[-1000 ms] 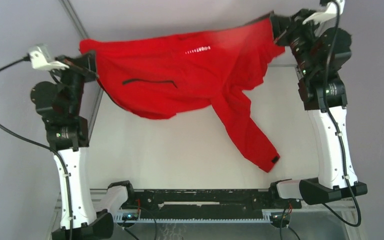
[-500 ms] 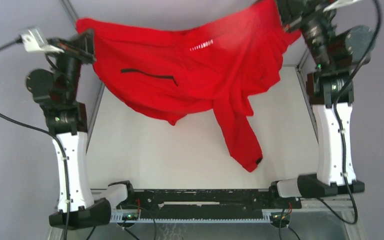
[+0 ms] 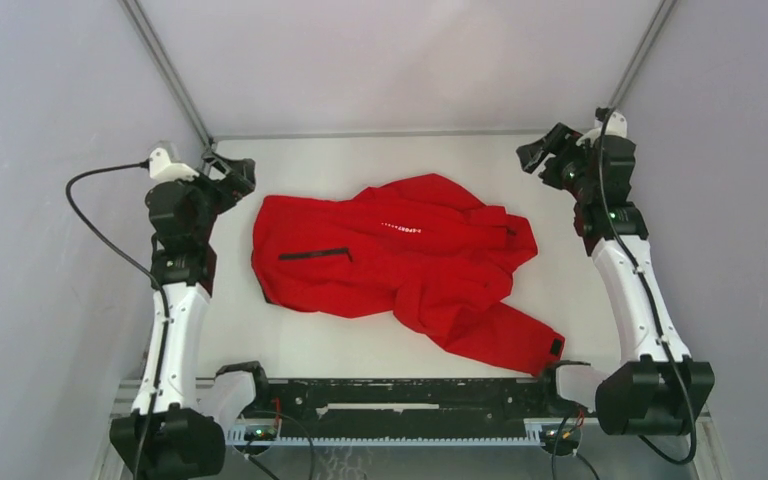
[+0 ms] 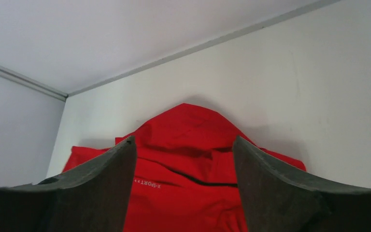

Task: Zip up the jacket
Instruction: Place the jacket at the center of the board, then reset both arms

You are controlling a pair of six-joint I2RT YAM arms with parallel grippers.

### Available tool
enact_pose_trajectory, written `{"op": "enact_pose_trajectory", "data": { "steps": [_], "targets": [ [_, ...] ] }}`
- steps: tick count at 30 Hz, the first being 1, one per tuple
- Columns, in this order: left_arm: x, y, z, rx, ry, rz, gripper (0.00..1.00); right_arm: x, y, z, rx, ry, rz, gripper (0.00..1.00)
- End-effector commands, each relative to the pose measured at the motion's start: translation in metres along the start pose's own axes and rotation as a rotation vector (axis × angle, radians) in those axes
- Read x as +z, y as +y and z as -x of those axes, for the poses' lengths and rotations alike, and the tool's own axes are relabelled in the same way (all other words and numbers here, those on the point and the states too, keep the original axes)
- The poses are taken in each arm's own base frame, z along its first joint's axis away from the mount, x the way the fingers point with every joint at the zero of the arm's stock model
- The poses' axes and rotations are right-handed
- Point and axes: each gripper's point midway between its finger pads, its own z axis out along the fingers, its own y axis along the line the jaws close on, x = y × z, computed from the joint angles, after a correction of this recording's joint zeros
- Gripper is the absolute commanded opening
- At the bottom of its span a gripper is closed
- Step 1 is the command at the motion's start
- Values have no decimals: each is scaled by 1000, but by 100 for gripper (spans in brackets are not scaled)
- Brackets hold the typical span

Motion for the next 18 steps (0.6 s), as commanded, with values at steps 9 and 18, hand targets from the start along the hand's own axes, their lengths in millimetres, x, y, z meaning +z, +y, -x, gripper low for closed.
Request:
{"op": "enact_pose_trajectory", "data": {
  "steps": [9, 18],
  "targets": [
    [-73, -57, 41, 55, -8, -126, 100, -64, 69, -11, -145, 3, 135, 100],
    [-118, -64, -46, 117, 179, -279, 100, -77, 66, -128, -306, 152, 80, 100]
  ]
}}
